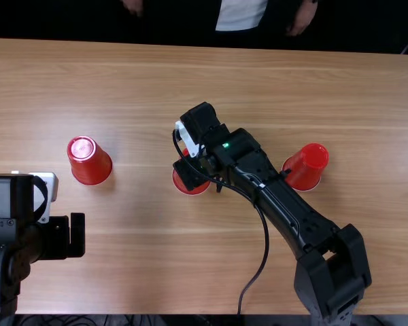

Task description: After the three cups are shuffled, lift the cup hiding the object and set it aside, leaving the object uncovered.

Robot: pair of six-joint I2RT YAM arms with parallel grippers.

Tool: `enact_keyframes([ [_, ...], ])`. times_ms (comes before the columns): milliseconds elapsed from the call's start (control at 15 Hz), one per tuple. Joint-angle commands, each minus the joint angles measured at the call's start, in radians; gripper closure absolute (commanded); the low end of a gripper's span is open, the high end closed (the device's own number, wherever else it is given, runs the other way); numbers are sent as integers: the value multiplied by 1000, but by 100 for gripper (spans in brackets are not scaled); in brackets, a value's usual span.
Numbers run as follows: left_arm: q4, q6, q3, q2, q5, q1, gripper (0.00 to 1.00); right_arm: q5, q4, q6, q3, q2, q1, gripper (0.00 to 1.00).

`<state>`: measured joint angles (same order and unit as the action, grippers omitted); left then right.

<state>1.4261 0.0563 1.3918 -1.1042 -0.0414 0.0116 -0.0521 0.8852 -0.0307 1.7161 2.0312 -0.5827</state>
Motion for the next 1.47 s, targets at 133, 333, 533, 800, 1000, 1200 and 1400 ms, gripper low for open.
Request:
enact_keyframes([
  [133,0,-3,-24,0,8,4,0,1,-1,7,30,20,-22,91],
  [333,0,-3,-25,0,8,4,0,1,-1,7,28,6,-20,94],
  [533,2,-1,-25,1,8,4,0,2,-1,9,28,-137,-11,94],
  [800,13,-1,-24,6,8,4,0,2,12,9,17,-299,-8,94],
  [1000,17,-1,-24,9,8,4,0,4,20,5,-21,-424,18,94],
  [1200,17,-1,-24,10,6,4,0,6,23,3,-168,-566,86,94],
  [1400,19,-3,-22,10,6,4,0,6,7,7,-335,-629,98,94],
])
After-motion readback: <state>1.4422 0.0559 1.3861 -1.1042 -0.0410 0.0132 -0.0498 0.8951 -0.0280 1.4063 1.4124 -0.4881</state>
